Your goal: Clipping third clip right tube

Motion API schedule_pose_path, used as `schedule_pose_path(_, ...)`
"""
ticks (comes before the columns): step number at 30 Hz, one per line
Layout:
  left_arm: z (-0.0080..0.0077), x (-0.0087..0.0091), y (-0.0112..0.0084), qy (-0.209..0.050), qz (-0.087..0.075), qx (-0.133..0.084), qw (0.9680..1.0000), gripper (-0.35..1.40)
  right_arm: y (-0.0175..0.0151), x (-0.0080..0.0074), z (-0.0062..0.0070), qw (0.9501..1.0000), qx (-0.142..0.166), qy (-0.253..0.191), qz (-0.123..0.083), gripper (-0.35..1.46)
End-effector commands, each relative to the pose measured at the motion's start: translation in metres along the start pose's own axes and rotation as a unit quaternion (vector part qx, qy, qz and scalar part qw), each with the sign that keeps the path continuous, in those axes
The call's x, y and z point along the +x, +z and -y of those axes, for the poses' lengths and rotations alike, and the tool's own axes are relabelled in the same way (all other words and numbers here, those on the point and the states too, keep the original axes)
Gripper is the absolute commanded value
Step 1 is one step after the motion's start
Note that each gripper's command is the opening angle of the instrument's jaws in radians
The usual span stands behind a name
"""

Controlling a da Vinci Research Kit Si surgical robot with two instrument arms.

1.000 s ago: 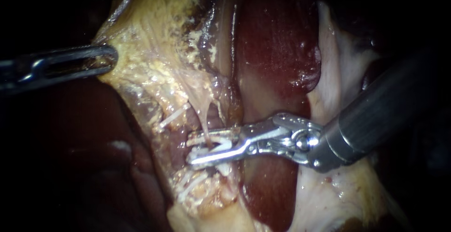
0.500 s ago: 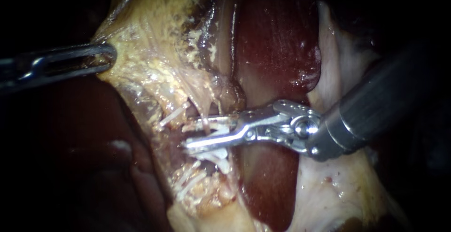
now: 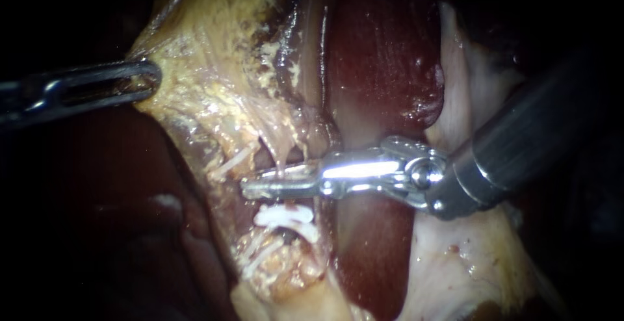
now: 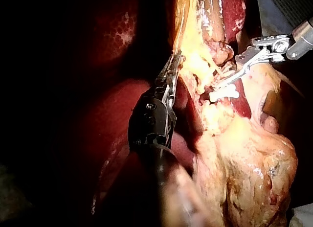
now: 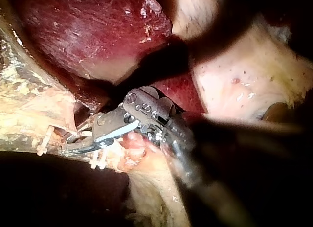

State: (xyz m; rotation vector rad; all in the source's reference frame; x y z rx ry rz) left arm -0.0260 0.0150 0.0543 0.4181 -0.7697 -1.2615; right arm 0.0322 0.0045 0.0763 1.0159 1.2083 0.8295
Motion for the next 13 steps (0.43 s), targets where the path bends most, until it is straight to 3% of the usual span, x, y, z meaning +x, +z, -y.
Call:
schedule_pose_path(1,0.0000,0.0000,0.0000,0.000,0.000,0.000,1.0000,-0.35,0.0000,-0.0001,0.0000,1.0000,0.000,0.006,0.000,-0.35)
schedule_pose_path(13,0.0001,0.0000,0.0000,0.000,0.000,-0.001,1.0000,-0.35,0.0001,-0.0001,0.0003,1.0000,-0.001,0.009,-0.001,-0.35)
